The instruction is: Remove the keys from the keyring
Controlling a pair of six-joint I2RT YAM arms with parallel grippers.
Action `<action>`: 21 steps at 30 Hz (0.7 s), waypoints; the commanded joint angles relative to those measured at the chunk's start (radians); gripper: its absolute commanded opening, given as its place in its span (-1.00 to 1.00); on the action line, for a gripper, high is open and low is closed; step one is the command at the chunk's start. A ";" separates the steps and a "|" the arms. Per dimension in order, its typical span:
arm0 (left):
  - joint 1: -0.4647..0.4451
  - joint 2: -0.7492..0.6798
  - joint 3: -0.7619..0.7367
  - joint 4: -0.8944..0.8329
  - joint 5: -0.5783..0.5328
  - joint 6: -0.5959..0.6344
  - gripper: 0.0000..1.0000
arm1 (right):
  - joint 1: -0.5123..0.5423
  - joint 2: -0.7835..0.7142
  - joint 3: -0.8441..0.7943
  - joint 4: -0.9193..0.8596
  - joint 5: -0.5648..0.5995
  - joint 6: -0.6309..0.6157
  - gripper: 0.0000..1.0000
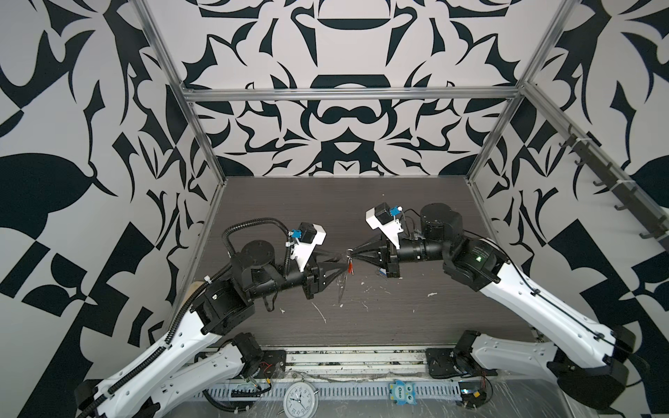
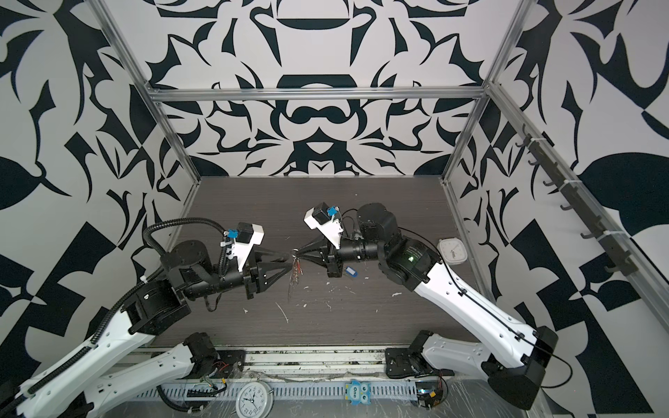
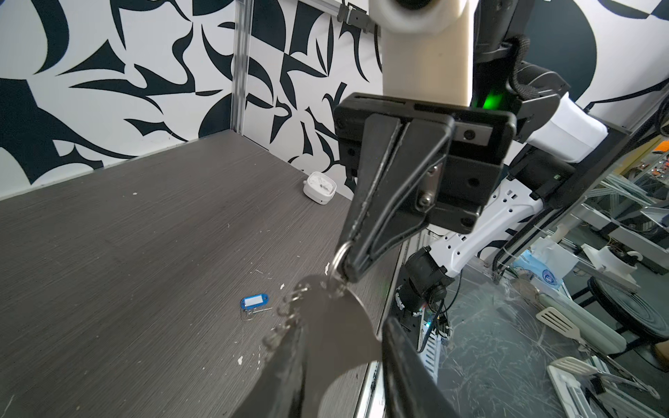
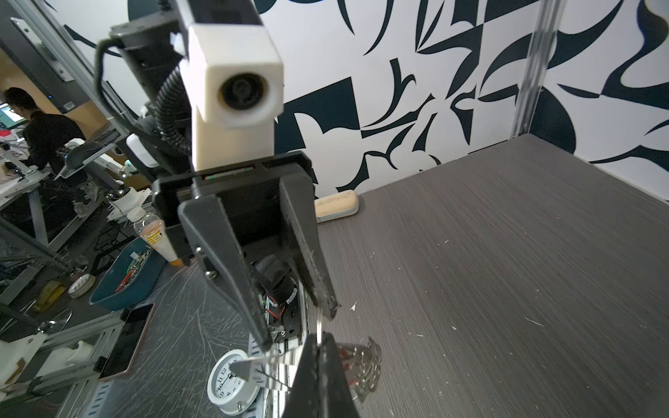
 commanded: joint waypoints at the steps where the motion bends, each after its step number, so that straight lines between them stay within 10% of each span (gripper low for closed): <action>1: 0.015 -0.001 0.020 0.020 0.044 0.002 -0.25 | -0.002 -0.017 0.046 0.011 -0.047 -0.004 -1.00; 21: 0.047 0.042 0.035 0.098 0.174 -0.027 -0.56 | -0.001 -0.013 0.042 0.015 -0.068 0.009 -1.00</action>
